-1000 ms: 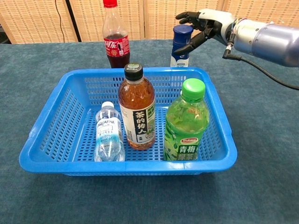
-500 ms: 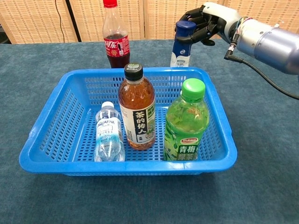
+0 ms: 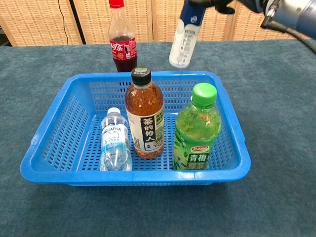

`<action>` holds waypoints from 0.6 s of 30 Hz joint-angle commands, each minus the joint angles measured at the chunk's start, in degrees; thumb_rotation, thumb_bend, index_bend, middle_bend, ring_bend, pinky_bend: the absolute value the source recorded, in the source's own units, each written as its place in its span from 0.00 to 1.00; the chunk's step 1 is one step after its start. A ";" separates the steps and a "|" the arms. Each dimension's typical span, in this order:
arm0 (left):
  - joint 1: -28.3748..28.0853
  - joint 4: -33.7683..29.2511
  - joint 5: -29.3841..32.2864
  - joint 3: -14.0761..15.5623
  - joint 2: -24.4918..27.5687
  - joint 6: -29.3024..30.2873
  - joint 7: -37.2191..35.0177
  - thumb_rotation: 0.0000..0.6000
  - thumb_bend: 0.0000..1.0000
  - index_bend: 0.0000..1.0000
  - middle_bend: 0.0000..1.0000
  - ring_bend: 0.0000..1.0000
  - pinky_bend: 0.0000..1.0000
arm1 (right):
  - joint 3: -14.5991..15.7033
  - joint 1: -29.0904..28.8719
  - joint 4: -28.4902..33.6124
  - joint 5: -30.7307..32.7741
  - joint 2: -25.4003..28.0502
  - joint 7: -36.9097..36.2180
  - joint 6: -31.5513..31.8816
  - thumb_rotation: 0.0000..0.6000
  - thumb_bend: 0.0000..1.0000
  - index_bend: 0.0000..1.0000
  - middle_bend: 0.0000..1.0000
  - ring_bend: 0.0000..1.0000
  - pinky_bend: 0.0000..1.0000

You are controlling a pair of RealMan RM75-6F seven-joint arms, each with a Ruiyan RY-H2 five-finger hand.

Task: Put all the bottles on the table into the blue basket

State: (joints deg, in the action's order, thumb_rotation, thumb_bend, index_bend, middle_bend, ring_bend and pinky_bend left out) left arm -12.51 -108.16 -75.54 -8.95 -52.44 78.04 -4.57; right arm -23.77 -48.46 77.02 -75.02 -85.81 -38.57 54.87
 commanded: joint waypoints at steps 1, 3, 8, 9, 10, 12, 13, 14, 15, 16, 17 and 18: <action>-0.03 -0.07 0.00 0.00 -0.06 0.02 0.18 1.00 0.02 0.00 0.00 0.00 0.00 | -2.18 2.65 12.26 -3.08 8.67 -1.16 3.78 1.00 0.55 0.57 0.56 0.59 0.90; 0.01 -0.09 0.00 -0.01 -0.08 0.09 0.20 1.00 0.02 0.00 0.00 0.00 0.00 | -2.16 2.87 14.53 -3.39 9.83 -1.34 3.88 1.00 0.55 0.57 0.56 0.59 0.90; 0.08 -0.04 0.09 -0.04 -0.05 0.15 0.05 1.00 0.02 0.00 0.00 0.00 0.00 | -0.10 2.96 18.29 -5.31 11.03 -0.40 3.38 1.00 0.55 0.58 0.56 0.59 0.90; 0.09 -0.05 0.04 -0.03 -0.05 0.16 0.03 1.00 0.02 0.00 0.00 0.00 0.00 | 0.53 2.77 18.24 -5.74 10.85 0.32 3.13 1.00 0.55 0.58 0.56 0.59 0.90; 0.09 -0.07 -0.14 0.04 -0.04 0.16 0.03 1.00 0.02 0.00 0.00 0.00 0.00 | 1.77 2.34 17.55 -6.50 10.21 1.93 2.53 1.00 0.55 0.58 0.56 0.59 0.90; 0.13 -0.07 -0.35 0.11 0.00 0.17 -0.10 1.00 0.02 0.00 0.00 0.00 0.00 | 3.01 1.95 16.75 -6.81 9.17 3.31 2.05 1.00 0.55 0.58 0.56 0.59 0.90; 0.16 -0.04 -0.38 0.12 0.01 0.21 -0.15 1.00 0.02 0.00 0.00 0.00 0.00 | 3.52 1.85 16.47 -6.84 8.62 3.58 2.00 1.00 0.55 0.58 0.56 0.59 0.90; 0.19 -0.03 -0.37 0.11 0.03 0.24 -0.23 1.00 0.02 0.00 0.00 0.00 0.00 | 4.18 1.78 16.26 -6.97 8.16 3.81 1.75 1.00 0.55 0.58 0.56 0.59 0.90; 0.20 -0.02 -0.37 0.11 0.04 0.24 -0.30 1.00 0.02 0.00 0.00 0.00 0.00 | 4.65 1.73 15.95 -7.09 7.76 4.10 1.68 1.00 0.55 0.58 0.56 0.59 0.90; 0.20 0.01 -0.38 0.11 0.05 0.22 -0.34 1.00 0.02 0.00 0.00 0.00 0.00 | 5.04 1.64 15.53 -7.20 7.36 4.48 1.65 1.00 0.55 0.58 0.56 0.59 0.90; 0.19 0.05 -0.40 0.12 0.08 0.15 -0.45 1.00 0.02 0.00 0.00 0.00 0.00 | 5.76 1.44 14.56 -7.44 6.69 5.42 1.42 1.00 0.55 0.58 0.56 0.59 0.90; 0.18 0.12 -0.38 0.11 0.11 0.09 -0.60 1.00 0.02 0.00 0.00 0.00 0.00 | 6.44 1.32 13.76 -7.58 5.98 6.13 1.25 1.00 0.55 0.58 0.56 0.59 0.90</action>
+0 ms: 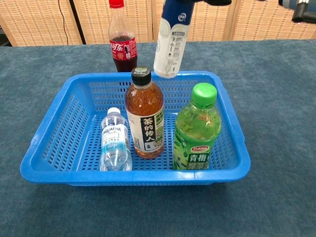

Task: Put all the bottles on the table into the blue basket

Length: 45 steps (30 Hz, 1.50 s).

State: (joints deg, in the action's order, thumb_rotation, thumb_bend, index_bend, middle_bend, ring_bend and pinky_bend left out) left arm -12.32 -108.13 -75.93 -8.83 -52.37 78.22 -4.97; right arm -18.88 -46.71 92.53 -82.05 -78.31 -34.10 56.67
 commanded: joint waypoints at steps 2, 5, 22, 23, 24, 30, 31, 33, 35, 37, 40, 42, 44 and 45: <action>-0.02 0.20 0.00 -0.01 0.11 -0.18 -0.46 1.00 0.02 0.00 0.00 0.00 0.00 | 2.29 -0.49 -2.25 -0.78 -2.03 1.74 -0.80 1.00 0.55 0.58 0.56 0.59 0.90; -0.03 0.38 0.10 -0.08 0.20 -0.29 -0.92 1.00 0.02 0.00 0.00 0.00 0.00 | 3.67 -0.49 -2.51 -1.66 -2.24 0.84 -1.37 1.00 0.54 0.54 0.53 0.57 0.89; -4.90 7.10 1.78 -1.65 -1.99 -9.45 -9.45 1.00 0.02 0.00 0.00 0.00 0.00 | 9.02 4.93 4.88 -2.42 7.98 15.36 1.93 1.00 0.00 0.00 0.00 0.00 0.10; -5.54 8.24 1.31 -1.86 -2.42 -10.53 -11.72 1.00 0.02 0.00 0.00 0.00 0.00 | 9.43 6.11 5.65 -2.96 9.42 16.84 3.53 1.00 0.00 0.00 0.00 0.00 0.10; -6.56 10.12 0.46 -2.13 -3.16 -12.01 -14.83 1.00 0.02 0.00 0.00 0.00 0.00 | 10.07 7.88 6.43 -3.54 11.14 18.90 5.82 1.00 0.00 0.00 0.00 0.00 0.10; -11.53 19.18 -2.61 -4.52 -8.13 -16.37 -29.59 1.00 0.02 0.00 0.00 0.00 0.00 | 14.70 16.81 6.93 -6.02 15.20 24.53 15.76 1.00 0.00 0.00 0.00 0.00 0.10; -13.25 22.36 -3.46 -5.36 -10.41 -17.19 -34.09 1.00 0.02 0.00 0.00 0.00 0.00 | 16.46 19.48 6.59 -6.43 15.81 24.75 17.99 1.00 0.00 0.00 0.00 0.00 0.10; -15.37 27.27 -5.28 -5.66 -13.58 -17.87 -38.95 1.00 0.02 0.00 0.00 0.00 0.00 | 18.19 22.07 5.90 -7.02 16.11 25.19 20.02 1.00 0.00 0.00 0.00 0.00 0.10; -17.59 32.15 -6.93 -5.55 -16.94 -18.75 -43.67 1.00 0.02 0.00 0.00 0.00 0.00 | 19.41 24.62 4.73 -7.17 15.64 26.85 22.17 1.00 0.00 0.00 0.00 0.00 0.10; -19.31 34.92 -8.54 -5.15 -19.04 -19.36 -47.21 1.00 0.02 0.00 0.00 0.00 0.00 | 20.01 26.46 4.03 -6.71 14.90 27.83 23.52 1.00 0.00 0.00 0.00 0.00 0.10; -22.25 38.27 -10.88 -4.32 -22.14 -20.43 -50.64 1.00 0.02 0.00 0.00 0.00 0.00 | 20.20 28.63 3.18 -5.85 13.85 28.40 25.16 1.00 0.00 0.00 0.00 0.00 0.08; -23.92 39.69 -11.45 -4.32 -24.40 -20.88 -52.92 1.00 0.02 0.00 0.00 0.00 0.00 | 20.03 29.53 2.85 -5.43 13.33 27.93 25.96 1.00 0.00 0.00 0.00 0.00 0.07; -25.47 41.21 -11.80 -4.19 -26.43 -21.49 -55.78 1.00 0.02 0.00 0.00 0.00 0.00 | 19.77 30.22 2.16 -5.30 12.81 27.35 26.57 1.00 0.00 0.00 0.00 0.00 0.07; -26.24 42.31 -11.97 -4.13 -27.41 -21.70 -56.11 1.00 0.02 0.00 0.00 0.00 0.00 | 19.70 30.47 1.68 -5.30 12.58 27.13 26.70 1.00 0.00 0.00 0.00 0.00 0.07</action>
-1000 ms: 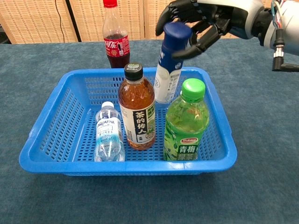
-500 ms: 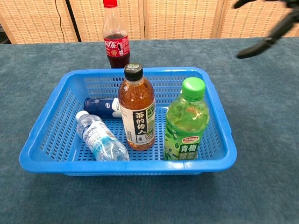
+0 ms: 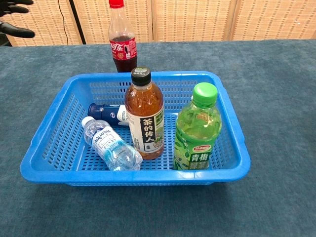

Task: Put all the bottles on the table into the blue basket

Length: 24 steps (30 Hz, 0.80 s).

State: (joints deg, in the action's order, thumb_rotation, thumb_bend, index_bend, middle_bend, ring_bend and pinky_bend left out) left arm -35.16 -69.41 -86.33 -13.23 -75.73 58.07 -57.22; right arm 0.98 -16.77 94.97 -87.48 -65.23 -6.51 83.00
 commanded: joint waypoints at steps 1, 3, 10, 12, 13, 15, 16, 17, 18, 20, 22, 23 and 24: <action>-4.32 4.88 -1.65 0.35 -5.33 -1.85 -3.91 1.00 0.02 0.00 0.00 0.00 0.00 | -0.25 0.79 -1.40 0.19 -0.76 -0.77 0.34 1.00 0.00 0.00 0.00 0.00 0.07; -5.39 5.67 -1.61 0.50 -6.45 -2.56 -4.65 1.00 0.02 0.00 0.00 0.00 0.00 | -0.36 0.99 -2.11 0.32 -1.03 -1.45 0.06 1.00 0.00 0.00 0.00 0.00 0.07; -8.95 8.98 0.18 0.71 -10.24 -6.19 -5.23 1.00 0.01 0.00 0.00 0.00 0.00 | -1.20 0.99 -3.92 0.37 -1.13 -4.33 -1.40 1.00 0.00 0.00 0.00 0.00 0.07; -9.71 9.72 0.94 0.58 -11.25 -7.23 -5.67 1.00 0.01 0.00 0.00 0.00 0.00 | -1.48 1.01 -4.15 0.29 -1.09 -4.88 -1.47 1.00 0.00 0.01 0.00 0.00 0.07; -10.20 10.19 1.34 0.51 -11.84 -7.90 -5.96 1.00 0.01 0.00 0.00 0.00 0.00 | -1.65 1.04 -4.31 0.28 -1.08 -5.09 -1.47 1.00 0.00 0.01 0.00 0.00 0.07; -11.20 11.30 2.07 0.31 -13.08 -9.04 -6.31 1.00 0.01 0.00 0.00 0.00 0.00 | -1.93 1.10 -4.52 0.19 -1.04 -5.48 -1.48 1.00 0.00 0.01 0.00 0.00 0.07; -11.61 11.68 2.34 0.20 -13.57 -9.51 -6.50 1.00 0.01 0.00 0.00 0.00 0.00 | -2.04 1.12 -4.56 0.17 -1.01 -5.65 -1.47 1.00 0.00 0.01 0.00 0.00 0.07; -12.25 12.26 2.83 -0.07 -14.33 -10.25 -6.86 1.00 0.01 0.00 0.00 0.00 0.00 | -2.22 1.16 -4.63 0.15 -0.96 -5.82 -1.42 1.00 0.00 0.01 0.00 0.00 0.07; -12.81 13.07 3.32 -0.33 -15.08 -10.82 -6.93 1.00 0.01 0.00 0.00 0.00 0.00 | -2.33 1.21 -4.65 0.10 -0.91 -5.94 -1.40 1.00 0.00 0.01 0.00 0.00 0.07; -13.71 14.17 3.83 -0.56 -16.18 -11.65 -7.23 1.00 0.01 0.00 0.00 0.00 0.00 | -2.53 1.33 -4.59 -0.04 -0.78 -6.26 -1.35 1.00 0.00 0.01 0.00 0.00 0.07; -15.36 16.47 5.37 -1.53 -18.49 -13.36 -6.76 1.00 0.01 0.00 0.00 0.00 0.00 | -2.66 1.43 -4.47 -0.29 -0.55 -6.95 -1.37 1.00 0.00 0.01 0.00 0.00 0.07; -15.79 17.03 5.63 -1.63 -18.99 -13.81 -6.75 1.00 0.01 0.00 0.00 0.00 0.00 | -2.73 1.44 -4.45 -0.35 -0.49 -7.19 -1.45 1.00 0.00 0.01 0.00 0.00 0.07; -16.30 17.69 5.94 -1.80 -19.58 -14.27 -6.80 1.00 0.01 0.00 0.00 0.00 0.00 | -2.83 1.46 -4.46 -0.38 -0.44 -7.38 -1.56 1.00 0.00 0.02 0.00 0.00 0.07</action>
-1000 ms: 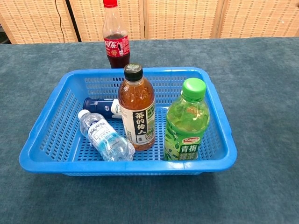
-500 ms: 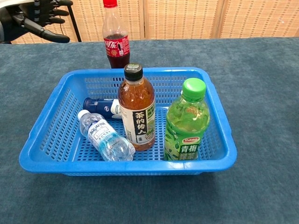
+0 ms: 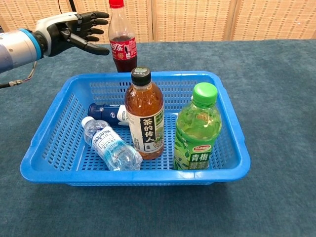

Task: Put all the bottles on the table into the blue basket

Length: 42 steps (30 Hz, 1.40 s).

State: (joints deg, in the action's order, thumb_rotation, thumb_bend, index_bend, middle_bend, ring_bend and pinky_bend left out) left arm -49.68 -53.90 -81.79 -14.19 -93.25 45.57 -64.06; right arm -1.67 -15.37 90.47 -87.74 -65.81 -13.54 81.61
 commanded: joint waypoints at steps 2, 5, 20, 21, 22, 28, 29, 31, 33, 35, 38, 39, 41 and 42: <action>-2.65 3.07 1.80 -1.01 -2.93 -2.74 -0.11 1.00 0.01 0.00 0.00 0.00 0.00 | -0.33 0.07 -0.01 -0.15 0.14 -0.43 -0.34 1.00 0.00 0.02 0.00 0.00 0.07; -3.84 4.31 2.64 -1.53 -4.18 -4.09 -0.77 1.00 0.04 0.00 0.00 0.00 0.00 | -0.45 0.10 0.09 -0.34 0.21 -0.82 -0.62 1.00 0.00 0.02 0.00 0.00 0.07; -4.28 5.04 7.61 -4.60 -6.57 -2.96 5.43 1.00 0.55 0.55 0.48 0.37 0.42 | -1.12 0.46 0.03 -0.99 0.38 -1.84 -0.96 1.00 0.00 0.02 0.00 0.00 0.07; -4.04 4.53 7.60 -4.75 -6.23 -2.41 5.46 1.00 0.55 0.55 0.48 0.37 0.42 | -1.15 0.47 0.05 -1.03 0.39 -1.89 -1.00 1.00 0.00 0.02 0.00 0.00 0.07; -3.79 4.02 7.57 -4.99 -5.83 -1.69 5.46 1.00 0.55 0.55 0.48 0.37 0.42 | -1.17 0.48 0.05 -1.06 0.39 -1.87 -1.04 1.00 0.00 0.02 0.00 0.00 0.07; -1.43 -2.44 5.78 -6.17 -1.28 4.58 4.36 1.00 0.56 0.55 0.48 0.37 0.42 | -1.23 0.56 0.27 -1.38 0.33 -1.70 -1.16 1.00 0.00 0.02 0.00 0.00 0.07; -0.70 -4.75 4.59 -6.59 0.40 7.36 4.30 1.00 0.56 0.55 0.48 0.37 0.42 | -1.20 0.56 0.37 -1.58 0.32 -1.61 -1.13 1.00 0.00 0.02 0.00 0.00 0.07; 1.50 -11.49 2.13 -6.32 4.87 11.71 4.34 1.00 0.56 0.55 0.49 0.37 0.42 | -1.20 0.67 0.61 -1.80 0.32 -1.40 -0.97 1.00 0.00 0.02 0.00 0.00 0.07; 3.33 -17.83 -0.06 -5.60 9.10 14.58 5.77 1.00 0.57 0.55 0.49 0.37 0.42 | -1.26 0.81 0.85 -1.86 0.34 -1.09 -0.79 1.00 0.00 0.02 0.00 0.00 0.07; 4.38 -21.89 -1.29 -4.78 11.82 15.43 6.47 1.00 0.57 0.55 0.49 0.37 0.42 | -1.31 0.90 1.04 -1.92 0.38 -0.92 -0.66 1.00 0.00 0.02 0.00 0.00 0.07; 6.79 -28.45 -4.90 -2.49 16.09 18.44 7.63 1.00 0.57 0.55 0.49 0.37 0.42 | -1.41 1.07 1.41 -2.10 0.45 -0.79 -0.31 1.00 0.00 0.02 0.00 0.00 0.07; 7.42 -29.75 -5.74 -1.84 16.90 19.21 8.04 1.00 0.56 0.55 0.49 0.37 0.42 | -1.42 1.11 1.48 -2.15 0.47 -0.76 -0.24 1.00 0.00 0.02 0.00 0.00 0.07; 8.59 -32.69 -7.90 0.24 18.53 20.29 9.28 1.00 0.56 0.55 0.49 0.38 0.42 | -1.48 1.16 1.56 -2.24 0.49 -0.65 -0.15 1.00 0.00 0.02 0.00 0.00 0.07; 8.92 -33.74 -8.55 1.26 19.01 20.30 10.23 1.00 0.56 0.55 0.49 0.38 0.42 | -1.51 1.16 1.59 -2.23 0.48 -0.75 -0.22 1.00 0.00 0.02 0.00 0.00 0.07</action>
State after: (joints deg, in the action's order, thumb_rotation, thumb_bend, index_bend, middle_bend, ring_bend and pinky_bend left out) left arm -43.01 -84.20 -87.44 -15.74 -77.06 63.70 -56.03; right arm -3.16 -14.22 92.04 -89.97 -65.33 -14.25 81.41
